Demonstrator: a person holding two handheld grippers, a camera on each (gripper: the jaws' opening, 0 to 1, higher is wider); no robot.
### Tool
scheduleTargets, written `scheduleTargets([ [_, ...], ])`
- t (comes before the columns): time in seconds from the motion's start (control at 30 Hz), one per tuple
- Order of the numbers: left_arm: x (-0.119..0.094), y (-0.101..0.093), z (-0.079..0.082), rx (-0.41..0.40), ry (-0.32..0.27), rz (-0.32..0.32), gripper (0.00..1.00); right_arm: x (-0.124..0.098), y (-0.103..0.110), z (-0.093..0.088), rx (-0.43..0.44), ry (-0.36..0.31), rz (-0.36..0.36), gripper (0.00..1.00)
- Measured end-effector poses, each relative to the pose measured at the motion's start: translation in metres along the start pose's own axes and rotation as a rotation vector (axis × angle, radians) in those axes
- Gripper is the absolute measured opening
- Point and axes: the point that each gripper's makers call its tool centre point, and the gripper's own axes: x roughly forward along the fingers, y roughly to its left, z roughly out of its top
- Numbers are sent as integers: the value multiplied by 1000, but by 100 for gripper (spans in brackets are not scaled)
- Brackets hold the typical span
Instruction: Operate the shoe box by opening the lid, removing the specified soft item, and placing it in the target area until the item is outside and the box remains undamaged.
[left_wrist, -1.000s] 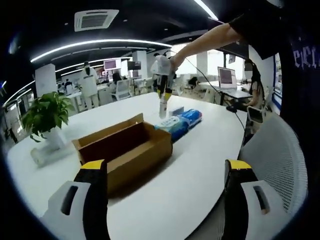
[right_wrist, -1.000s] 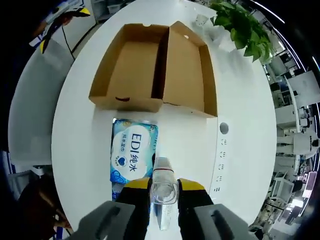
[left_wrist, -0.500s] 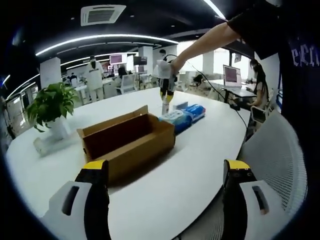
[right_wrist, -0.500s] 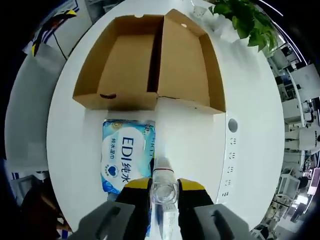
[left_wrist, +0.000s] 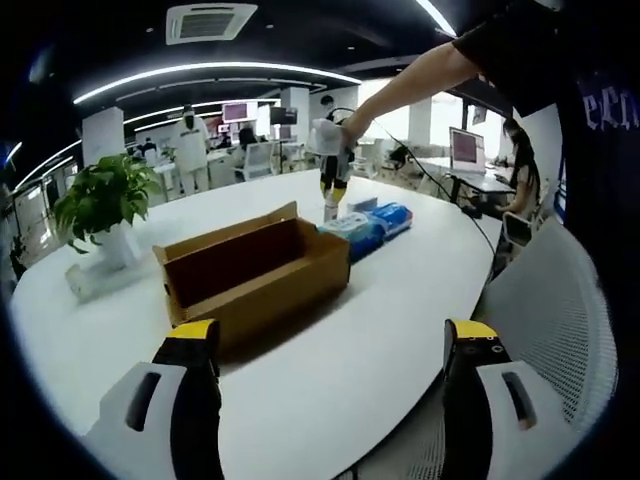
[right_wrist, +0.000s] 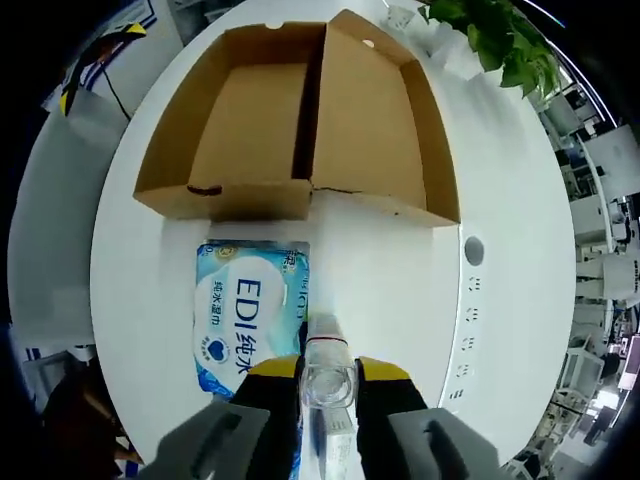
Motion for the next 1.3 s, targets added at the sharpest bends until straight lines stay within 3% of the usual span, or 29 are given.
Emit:
scheduleTargets([
  [0.4,2,4,-1,-6,1,6,91,2,-5,7,-15,-4,3,17],
  [0.77,3,3,-4,-7,11,4,91,0,-14,10,-31,-22,-38,19],
  [1.3,-1,13,-2,-30,-7,45,89,-2,-16,11,-37,-32,-58,27],
])
